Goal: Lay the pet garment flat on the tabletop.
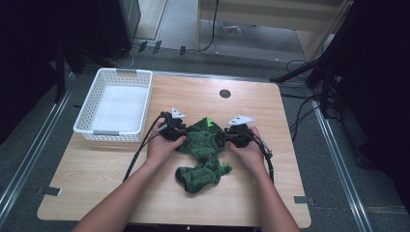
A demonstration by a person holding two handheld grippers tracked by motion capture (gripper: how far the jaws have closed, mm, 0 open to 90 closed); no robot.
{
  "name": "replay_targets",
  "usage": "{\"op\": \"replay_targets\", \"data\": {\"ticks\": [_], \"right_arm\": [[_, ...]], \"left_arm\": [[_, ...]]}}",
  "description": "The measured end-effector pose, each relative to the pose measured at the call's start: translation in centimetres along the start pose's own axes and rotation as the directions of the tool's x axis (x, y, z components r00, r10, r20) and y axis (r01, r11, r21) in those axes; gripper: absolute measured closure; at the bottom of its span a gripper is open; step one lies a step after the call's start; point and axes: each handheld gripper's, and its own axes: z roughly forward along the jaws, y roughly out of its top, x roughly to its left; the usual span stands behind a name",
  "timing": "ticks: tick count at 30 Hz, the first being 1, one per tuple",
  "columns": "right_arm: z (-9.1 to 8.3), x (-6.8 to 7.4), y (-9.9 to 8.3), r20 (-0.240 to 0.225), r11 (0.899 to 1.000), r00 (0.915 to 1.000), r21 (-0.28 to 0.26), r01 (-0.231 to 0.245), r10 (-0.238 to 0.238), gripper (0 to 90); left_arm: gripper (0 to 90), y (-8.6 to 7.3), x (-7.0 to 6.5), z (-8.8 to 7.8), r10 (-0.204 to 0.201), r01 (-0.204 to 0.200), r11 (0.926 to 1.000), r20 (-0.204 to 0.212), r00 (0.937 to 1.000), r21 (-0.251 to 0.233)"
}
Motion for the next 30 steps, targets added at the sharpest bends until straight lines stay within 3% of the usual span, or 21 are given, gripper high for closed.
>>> {"op": "replay_targets", "data": {"ticks": [2,4,6,7,8,9,10,11,12,13,14,15,16,17,18,21,23,27,29,30], "right_arm": [[-1.6,-0.7,0.0,-0.076,0.999,0.9969,-0.035,-0.026,0.023,61.9],[-2.5,-0.9,0.2,-0.098,0.998,0.9951,-0.06,-0.024,0.018,58.6],[-4.4,-1.5,0.9,-0.134,0.994,0.9908,-0.106,-0.029,0.015,57.0],[-4.9,-1.8,1.2,-0.138,0.991,0.9902,-0.131,-0.04,0.022,57.6],[-5.5,-2.3,1.8,-0.144,0.983,0.9881,-0.165,-0.077,0.053,59.0],[-5.6,-2.6,2.2,-0.15,0.978,0.9854,-0.18,-0.108,0.081,60.6],[-5.1,-3.0,3.2,-0.145,0.963,0.976,-0.194,-0.189,0.162,61.5],[-5.1,-3.0,3.2,-0.145,0.963,0.976,-0.194,-0.189,0.162,61.5],[-3.3,-2.8,4.0,-0.128,0.961,0.9671,-0.142,-0.237,0.22,60.1],[-2.2,-2.5,4.2,-0.116,0.966,0.9685,-0.111,-0.233,0.22,59.2],[-2.2,-2.5,4.2,-0.116,0.966,0.9685,-0.111,-0.233,0.22,59.2],[-0.2,-1.7,4.1,-0.103,0.975,0.9724,-0.054,-0.216,0.209,61.9],[-0.2,-1.7,4.1,-0.103,0.975,0.9724,-0.054,-0.216,0.209,61.9],[0.5,-1.5,3.9,-0.111,0.974,0.969,-0.032,-0.226,0.221,64.2],[1.2,-1.3,3.5,-0.132,0.964,0.9561,-0.008,-0.265,0.262,64.3],[1.5,-1.2,3.2,-0.134,0.961,0.9516,0.008,-0.278,0.277,64.3],[1.9,-1.2,2.5,-0.115,0.967,0.9597,0.038,-0.254,0.257,64.8],[2.3,-0.9,1.9,-0.137,0.971,0.9614,0.053,-0.233,0.239,66.1],[2.3,-0.8,1.8,-0.143,0.972,0.9613,0.052,-0.23,0.235,67.6],[2.3,-0.6,1.8,-0.145,0.977,0.9664,0.053,-0.207,0.212,79.9]], "left_arm": [[59.5,0.0,0.4,-0.7,-0.001,0.001,0.9999,0.011,0.9999,-0.011],[58.1,0.1,0.7,-1.6,0.006,-0.007,0.999,-0.008,1.0,-0.045],[58.1,0.5,1.4,-2.3,-0.021,0.021,0.9968,0.0,0.9998,-0.077],[58.1,1.0,1.8,-2.6,-0.055,0.054,0.9936,-0.007,0.9985,-0.099],[58.1,1.2,1.9,-2.6,-0.085,0.083,0.9895,-0.007,0.9964,-0.118],[58.0,1.8,2.1,-2.5,-0.126,0.125,0.9834,0.007,0.9921,-0.131],[56.1,2.1,2.1,-2.3,-0.141,0.141,0.981,0.012,0.9899,-0.133],[56.1,2.5,1.9,-1.9,-0.158,0.16,0.9785,0.03,0.9871,-0.13],[52.5,3.0,1.2,-0.7,-0.157,0.162,0.9829,0.06,0.9858,-0.088],[51.6,3.0,1.2,-0.7,-0.157,0.162,0.9829,0.06,0.9858,-0.088],[51.6,3.1,0.7,0.0,-0.146,0.15,0.9865,0.062,0.9874,-0.066],[52.4,2.9,-0.1,1.0,-0.117,0.118,0.9925,0.035,0.9926,-0.032],[53.9,2.9,-0.1,1.0,-0.117,0.118,0.9925,0.035,0.9926,-0.032],[53.9,2.8,-0.3,1.2,-0.103,0.104,0.9945,0.029,0.9942,-0.015],[56.7,2.6,-0.5,1.3,-0.092,0.092,0.9957,0.012,0.9956,-0.001],[57.8,2.1,-0.5,1.5,-0.064,0.064,0.9976,-0.004,0.9979,0.028],[59.3,1.8,-0.5,1.5,-0.066,0.066,0.9973,-0.001,0.9978,0.031],[63.2,1.4,-0.9,1.5,-0.042,0.042,0.9987,-0.002,0.9991,0.028],[66.2,1.3,-1.2,1.5,-0.009,0.009,0.9997,-0.008,0.9999,0.024],[81.5,1.3,-1.6,1.5,0.018,-0.018,0.9996,0.01,0.9998,0.021]]}}
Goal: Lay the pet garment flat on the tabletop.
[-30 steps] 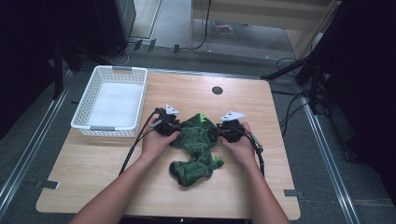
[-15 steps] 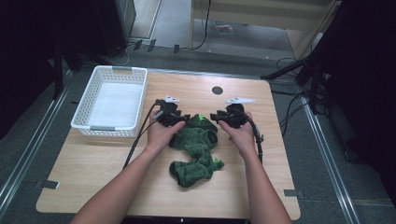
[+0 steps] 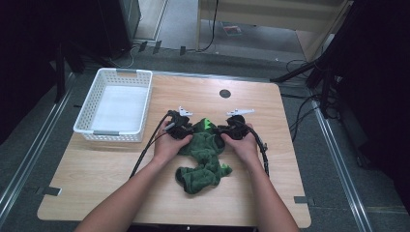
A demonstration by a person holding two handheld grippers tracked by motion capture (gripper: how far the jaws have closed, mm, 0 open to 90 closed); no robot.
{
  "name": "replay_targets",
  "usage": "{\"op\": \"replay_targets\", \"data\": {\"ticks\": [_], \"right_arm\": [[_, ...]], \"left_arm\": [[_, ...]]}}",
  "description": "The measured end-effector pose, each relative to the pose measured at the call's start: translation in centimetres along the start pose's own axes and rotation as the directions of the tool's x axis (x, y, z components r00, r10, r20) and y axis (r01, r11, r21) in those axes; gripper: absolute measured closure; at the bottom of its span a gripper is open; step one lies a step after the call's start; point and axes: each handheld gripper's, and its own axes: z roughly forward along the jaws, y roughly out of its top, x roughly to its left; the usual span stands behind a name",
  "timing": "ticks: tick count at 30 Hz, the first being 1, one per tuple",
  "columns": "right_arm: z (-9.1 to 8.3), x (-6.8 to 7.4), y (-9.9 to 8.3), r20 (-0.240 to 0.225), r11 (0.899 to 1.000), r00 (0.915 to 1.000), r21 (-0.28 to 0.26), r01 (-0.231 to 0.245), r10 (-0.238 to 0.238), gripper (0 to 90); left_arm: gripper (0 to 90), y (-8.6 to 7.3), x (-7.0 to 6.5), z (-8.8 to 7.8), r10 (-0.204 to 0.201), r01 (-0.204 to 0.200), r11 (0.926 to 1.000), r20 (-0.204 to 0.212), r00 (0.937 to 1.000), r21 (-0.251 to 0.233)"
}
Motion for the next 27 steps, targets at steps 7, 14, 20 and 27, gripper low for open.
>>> {"op": "replay_targets", "data": {"ticks": [7,14,20,27], "right_arm": [[-1.3,1.4,1.1,0.055,0.982,0.9898,-0.129,0.137,-0.131,90.0],[0.2,0.1,1.1,0.108,0.994,0.9924,-0.085,0.069,-0.06,90.0],[-2.2,0.3,1.2,0.08,0.978,0.9967,-0.211,0.002,0.015,57.7],[-6.0,2.8,0.3,0.031,0.966,0.9986,-0.252,0.05,-0.044,56.8]], "left_arm": [[89.5,1.3,0.1,-0.9,0.01,-0.018,0.993,-0.075,0.9971,-0.117],[88.6,1.9,1.5,1.2,-0.067,0.062,0.9962,-0.083,0.9943,-0.062],[45.8,1.8,2.5,-1.4,-0.129,0.119,0.9793,-0.052,0.9903,-0.164],[46.5,-0.4,1.6,-4.9,-0.096,0.096,0.9829,0.011,0.9953,-0.157]]}}
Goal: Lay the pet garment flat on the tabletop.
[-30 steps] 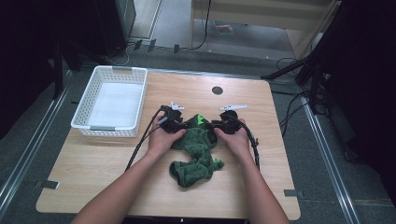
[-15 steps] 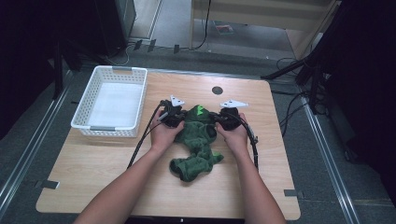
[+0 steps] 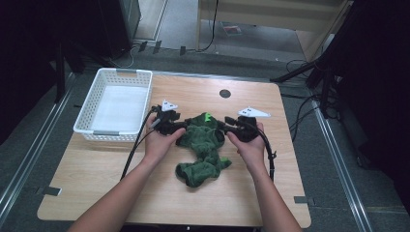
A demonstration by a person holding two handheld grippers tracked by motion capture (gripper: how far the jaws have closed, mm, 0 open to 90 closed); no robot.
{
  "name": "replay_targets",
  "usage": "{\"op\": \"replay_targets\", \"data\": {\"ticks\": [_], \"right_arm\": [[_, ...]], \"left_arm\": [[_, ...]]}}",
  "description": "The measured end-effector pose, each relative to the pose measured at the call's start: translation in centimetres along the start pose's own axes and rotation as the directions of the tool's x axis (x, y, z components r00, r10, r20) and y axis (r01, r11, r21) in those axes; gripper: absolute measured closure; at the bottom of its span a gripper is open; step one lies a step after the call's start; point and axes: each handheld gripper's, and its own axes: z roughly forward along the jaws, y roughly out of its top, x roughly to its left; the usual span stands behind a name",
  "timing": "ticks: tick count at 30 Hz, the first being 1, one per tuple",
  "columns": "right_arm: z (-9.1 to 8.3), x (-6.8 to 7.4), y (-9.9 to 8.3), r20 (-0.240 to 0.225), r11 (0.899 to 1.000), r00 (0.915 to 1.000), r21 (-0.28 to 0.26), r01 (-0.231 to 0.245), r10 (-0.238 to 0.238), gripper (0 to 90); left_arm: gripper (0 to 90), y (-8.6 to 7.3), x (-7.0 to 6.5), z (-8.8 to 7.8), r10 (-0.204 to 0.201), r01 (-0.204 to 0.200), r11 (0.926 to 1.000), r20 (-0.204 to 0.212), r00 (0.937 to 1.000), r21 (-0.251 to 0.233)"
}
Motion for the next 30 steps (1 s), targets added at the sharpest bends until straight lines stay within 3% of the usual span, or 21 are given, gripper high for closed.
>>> {"op": "replay_targets", "data": {"ticks": [3,5,6,9,10,11,12,13,17,18,19,20,21,23,24,26,27,28,29,30], "right_arm": [[-0.2,1.2,-0.9,0.0,0.999,0.9991,0.026,0.043,-0.043,56.4],[-0.4,2.1,-2.1,-0.024,0.998,0.9986,0.036,0.048,-0.047,55.6],[0.1,2.5,-3.4,-0.003,0.993,0.998,0.101,0.064,-0.064,55.1],[0.7,2.5,-4.3,0.036,0.987,0.9969,0.148,0.064,-0.07,60.8],[0.9,2.3,-4.7,0.029,0.986,0.9981,0.162,0.048,-0.054,66.9],[0.9,2.2,-4.9,0.025,0.986,0.9993,0.164,0.023,-0.027,78.6],[0.7,2.1,-5.0,0.023,0.983,0.9995,0.181,0.019,-0.024,84.5],[0.6,2.1,-4.9,0.018,0.982,0.9995,0.186,0.021,-0.025,85.4],[-0.1,2.0,-4.7,-0.01,0.98,0.9999,0.2,-0.002,0.004,86.1],[-0.7,1.7,-4.6,-0.028,0.981,0.999,0.189,-0.029,0.035,86.3],[-0.7,1.7,-4.6,-0.028,0.981,0.999,0.189,-0.029,0.035,86.3],[-1.4,1.1,-4.7,-0.031,0.981,0.9965,0.181,-0.071,0.077,86.4],[-1.4,1.1,-4.7,-0.031,0.981,0.9965,0.181,-0.071,0.077,86.4],[-1.4,0.8,-5.1,-0.008,0.976,0.9972,0.205,-0.071,0.074,86.4],[-1.1,0.5,-5.7,0.0,0.968,0.9955,0.235,-0.092,0.094,86.4],[-1.1,0.5,-5.8,0.008,0.965,0.9957,0.248,-0.091,0.092,86.3],[-1.0,0.7,-5.6,0.025,0.963,0.997,0.258,-0.077,0.073,85.9],[-1.0,0.7,-5.6,0.025,0.963,0.997,0.258,-0.077,0.073,85.9],[-1.1,1.0,-5.4,0.033,0.966,0.9981,0.253,-0.059,0.052,78.8],[-1.2,1.1,-5.2,0.032,0.972,0.9991,0.235,-0.034,0.028,68.8]], "left_arm": [[46.7,-1.2,-0.8,-0.6,0.019,-0.019,0.9998,0.015,0.9997,0.012],[47.3,-2.3,-1.4,-0.9,0.04,-0.041,0.9986,0.02,0.999,0.034],[47.7,-3.1,-1.6,-0.7,0.067,-0.067,0.9954,0.011,0.9977,0.068],[53.1,-3.6,-1.7,-0.2,0.075,-0.072,0.992,-0.019,0.997,0.104],[59.0,-3.8,-1.5,-0.1,0.061,-0.06,0.9921,-0.009,0.9981,0.111],[67.9,-3.8,-1.5,-0.1,0.058,-0.058,0.9908,0.004,0.9983,0.122],[82.1,-3.8,-1.4,-0.1,0.057,-0.059,0.9905,0.014,0.9983,0.124],[83.6,-3.8,-1.3,-0.2,0.055,-0.058,0.9906,0.026,0.9981,0.124],[84.5,-3.5,-0.7,-0.8,0.014,-0.021,0.9926,0.059,0.9981,0.12],[84.8,-3.5,-0.5,-1.0,0.003,-0.011,0.9933,0.065,0.9979,0.115],[84.8,-3.5,-0.2,-1.2,-0.005,-0.003,0.9927,0.069,0.9976,0.121],[85.4,-3.9,0.3,-1.0,-0.019,0.008,0.9898,0.077,0.9968,0.142],[85.5,-3.9,0.3,-1.0,-0.019,0.008,0.9898,0.077,0.9968,0.142],[85.5,-4.4,0.5,-0.7,-0.034,0.019,0.9876,0.094,0.995,0.156],[85.3,-4.4,0.4,-0.7,-0.038,0.024,0.988,0.091,0.9951,0.153],[84.9,-4.4,0.2,-0.8,-0.027,0.012,0.9867,0.09,0.9956,0.162],[79.2,-4.3,0.1,-0.8,-0.022,0.008,0.9866,0.083,0.9963,0.163],[79.2,-4.3,0.0,-0.8,-0.012,0.0,0.9854,0.072,0.9974,0.17],[63.1,-4.3,0.0,-0.8,-0.01,0.0,0.9864,0.057,0.9983,0.165],[55.8,-4.2,-0.1,-1.1,-0.005,-0.001,0.9909,0.045,0.999,0.135]]}}
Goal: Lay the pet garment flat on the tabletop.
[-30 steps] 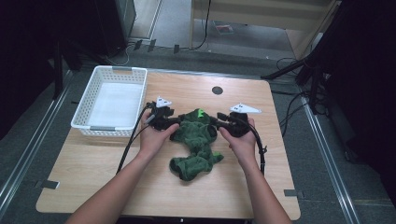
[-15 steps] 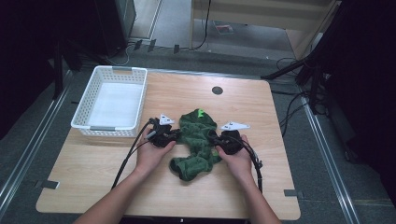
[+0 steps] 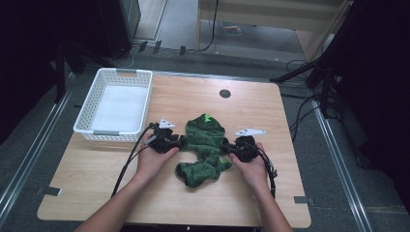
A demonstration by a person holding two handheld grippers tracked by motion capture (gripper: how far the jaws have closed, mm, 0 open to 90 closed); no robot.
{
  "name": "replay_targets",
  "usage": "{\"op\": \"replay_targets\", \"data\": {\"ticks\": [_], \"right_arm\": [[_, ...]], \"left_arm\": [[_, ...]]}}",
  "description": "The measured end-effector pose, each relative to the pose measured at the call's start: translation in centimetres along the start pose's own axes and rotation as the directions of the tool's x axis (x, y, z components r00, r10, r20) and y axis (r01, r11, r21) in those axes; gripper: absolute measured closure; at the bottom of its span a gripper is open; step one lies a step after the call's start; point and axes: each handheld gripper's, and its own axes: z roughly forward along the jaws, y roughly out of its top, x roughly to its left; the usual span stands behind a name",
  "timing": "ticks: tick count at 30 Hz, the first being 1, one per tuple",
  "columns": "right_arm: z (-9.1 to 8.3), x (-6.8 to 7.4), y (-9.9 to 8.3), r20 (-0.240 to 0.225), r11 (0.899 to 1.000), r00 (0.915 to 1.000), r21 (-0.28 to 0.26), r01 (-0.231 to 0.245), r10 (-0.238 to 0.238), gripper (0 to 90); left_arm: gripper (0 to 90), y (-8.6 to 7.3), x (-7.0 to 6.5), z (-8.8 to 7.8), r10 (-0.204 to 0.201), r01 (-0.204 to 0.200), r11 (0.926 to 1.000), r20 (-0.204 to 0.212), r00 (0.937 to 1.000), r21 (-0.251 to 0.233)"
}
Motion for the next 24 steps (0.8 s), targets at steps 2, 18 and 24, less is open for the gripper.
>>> {"op": "replay_targets", "data": {"ticks": [2,18,24], "right_arm": [[-0.2,0.3,0.1,0.026,0.999,0.9994,-0.034,0.025,-0.024,58.4],[3.1,1.3,1.5,0.067,0.998,0.9977,-0.067,-0.005,0.009,81.4],[2.8,0.4,0.3,0.081,0.998,0.996,-0.054,-0.033,0.037,84.8]], "left_arm": [[49.5,0.1,-0.1,-0.9,-0.001,-0.001,0.9964,-0.017,0.9999,-0.084],[79.7,1.4,-2.5,2.6,0.054,-0.054,0.9985,0.004,0.9986,-0.014],[81.1,1.2,-2.4,2.7,0.063,-0.063,0.998,-0.029,0.9976,-0.006]]}}
